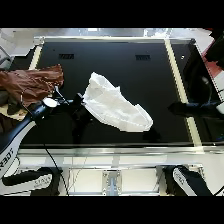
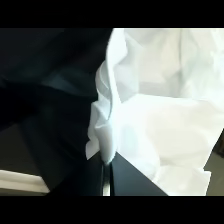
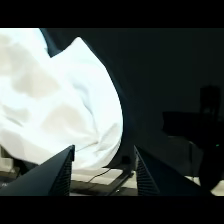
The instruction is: Fold the shirts.
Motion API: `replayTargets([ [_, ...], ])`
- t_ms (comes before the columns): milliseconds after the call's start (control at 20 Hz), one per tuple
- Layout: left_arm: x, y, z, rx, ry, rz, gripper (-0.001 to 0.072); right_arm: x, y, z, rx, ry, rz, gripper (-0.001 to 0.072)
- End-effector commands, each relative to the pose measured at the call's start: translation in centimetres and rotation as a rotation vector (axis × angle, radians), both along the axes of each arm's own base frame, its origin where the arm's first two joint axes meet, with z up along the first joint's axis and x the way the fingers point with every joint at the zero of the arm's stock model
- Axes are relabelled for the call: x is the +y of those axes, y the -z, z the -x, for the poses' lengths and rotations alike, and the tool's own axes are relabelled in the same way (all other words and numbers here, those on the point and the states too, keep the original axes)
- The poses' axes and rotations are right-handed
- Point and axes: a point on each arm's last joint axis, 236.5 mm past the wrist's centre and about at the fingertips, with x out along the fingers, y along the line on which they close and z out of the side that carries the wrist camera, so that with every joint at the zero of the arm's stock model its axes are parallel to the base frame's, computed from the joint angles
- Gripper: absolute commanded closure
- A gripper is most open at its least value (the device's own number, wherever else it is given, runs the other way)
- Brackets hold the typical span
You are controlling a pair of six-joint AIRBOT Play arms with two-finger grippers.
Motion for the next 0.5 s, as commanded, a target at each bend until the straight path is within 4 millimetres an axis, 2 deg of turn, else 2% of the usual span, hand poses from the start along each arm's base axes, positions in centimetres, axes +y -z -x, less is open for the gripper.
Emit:
replayTargets([
  [0, -0.6, -0.5, 0.2, 0.002, 0.041, 0.007, 0.0693, 0.9, 8.4, 1.2, 0.11, 0.078, -0.053, 0.0336],
  [100, -0.7, -0.5, 0.3, 0.005, 0.046, 0.007, 0.0693, 2.8, 11.9, 1.8, 0.215, 0.037, -0.078, 0.033],
  [200, -0.9, -0.4, 0.6, 0.015, 0.057, 0.012, 0.0693, 5.3, 13.7, 0.5, 0.243, -0.005, -0.129, 0.0327],
  [300, -1.1, -0.4, 1.0, 0.027, 0.071, 0.017, 0.0693, 7.5, 14.8, -0.4, 0.273, -0.076, -0.155, 0.0327],
  [450, -1.1, -0.3, 1.1, 0.027, 0.077, 0.009, 0.0693, 8.1, 14.9, -2.0, 0.267, -0.105, -0.141, 0.0327],
])
